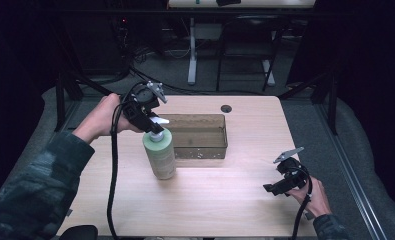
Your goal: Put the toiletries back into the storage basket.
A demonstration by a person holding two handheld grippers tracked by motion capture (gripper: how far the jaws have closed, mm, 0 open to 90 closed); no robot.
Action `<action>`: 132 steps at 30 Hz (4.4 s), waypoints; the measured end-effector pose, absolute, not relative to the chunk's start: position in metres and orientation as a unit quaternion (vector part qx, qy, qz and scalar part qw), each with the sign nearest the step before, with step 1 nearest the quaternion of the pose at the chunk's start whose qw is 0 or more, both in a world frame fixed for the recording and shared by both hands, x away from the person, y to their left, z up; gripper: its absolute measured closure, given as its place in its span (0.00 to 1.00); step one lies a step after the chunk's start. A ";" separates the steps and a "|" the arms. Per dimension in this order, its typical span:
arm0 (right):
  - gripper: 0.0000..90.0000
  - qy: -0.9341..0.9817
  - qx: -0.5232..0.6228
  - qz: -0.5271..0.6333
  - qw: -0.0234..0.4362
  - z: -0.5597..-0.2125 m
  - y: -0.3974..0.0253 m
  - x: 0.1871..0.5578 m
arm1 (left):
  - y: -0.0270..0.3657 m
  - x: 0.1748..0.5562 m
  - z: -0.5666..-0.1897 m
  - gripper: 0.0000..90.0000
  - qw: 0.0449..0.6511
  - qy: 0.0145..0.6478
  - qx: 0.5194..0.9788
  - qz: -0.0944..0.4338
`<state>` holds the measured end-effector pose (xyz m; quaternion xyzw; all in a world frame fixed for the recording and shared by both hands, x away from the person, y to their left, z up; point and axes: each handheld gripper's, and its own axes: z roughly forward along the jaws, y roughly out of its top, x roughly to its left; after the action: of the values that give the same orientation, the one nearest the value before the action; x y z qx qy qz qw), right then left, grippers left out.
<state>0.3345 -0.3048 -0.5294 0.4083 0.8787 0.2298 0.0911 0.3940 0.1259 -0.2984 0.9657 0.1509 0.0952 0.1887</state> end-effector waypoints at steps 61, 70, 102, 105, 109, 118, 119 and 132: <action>0.05 0.881 0.406 0.223 0.096 -0.526 -0.301 0.333 | 0.118 0.401 -0.236 0.70 0.188 0.146 0.965 0.111; 0.05 0.881 0.406 0.221 0.097 -0.526 -0.301 0.333 | 0.116 0.406 -0.228 0.70 0.189 0.147 0.964 0.115; 0.05 0.881 0.405 0.223 0.100 -0.526 -0.301 0.333 | 0.105 0.429 -0.201 0.70 0.177 0.168 0.957 0.155; 0.05 0.882 0.405 0.221 0.101 -0.526 -0.301 0.333 | 0.106 0.433 -0.200 0.70 0.180 0.173 0.955 0.158; 0.05 0.881 0.404 0.223 0.102 -0.526 -0.301 0.333 | 0.106 0.438 -0.201 0.70 0.177 0.180 0.954 0.160; 0.05 0.879 0.406 0.226 0.104 -0.524 -0.302 0.332 | 0.105 0.448 -0.205 0.70 0.175 0.186 0.953 0.164; 0.05 0.879 0.406 0.226 0.104 -0.524 -0.302 0.332 | 0.104 0.449 -0.206 0.70 0.172 0.186 0.953 0.164; 0.05 0.879 0.405 0.229 0.103 -0.523 -0.301 0.332 | 0.100 0.461 -0.214 0.70 0.176 0.193 0.951 0.167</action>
<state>0.3317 -0.3006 -0.5232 0.4049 0.8791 0.2294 0.1026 0.4607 0.0998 -0.2143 0.9508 0.1931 0.1670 0.1757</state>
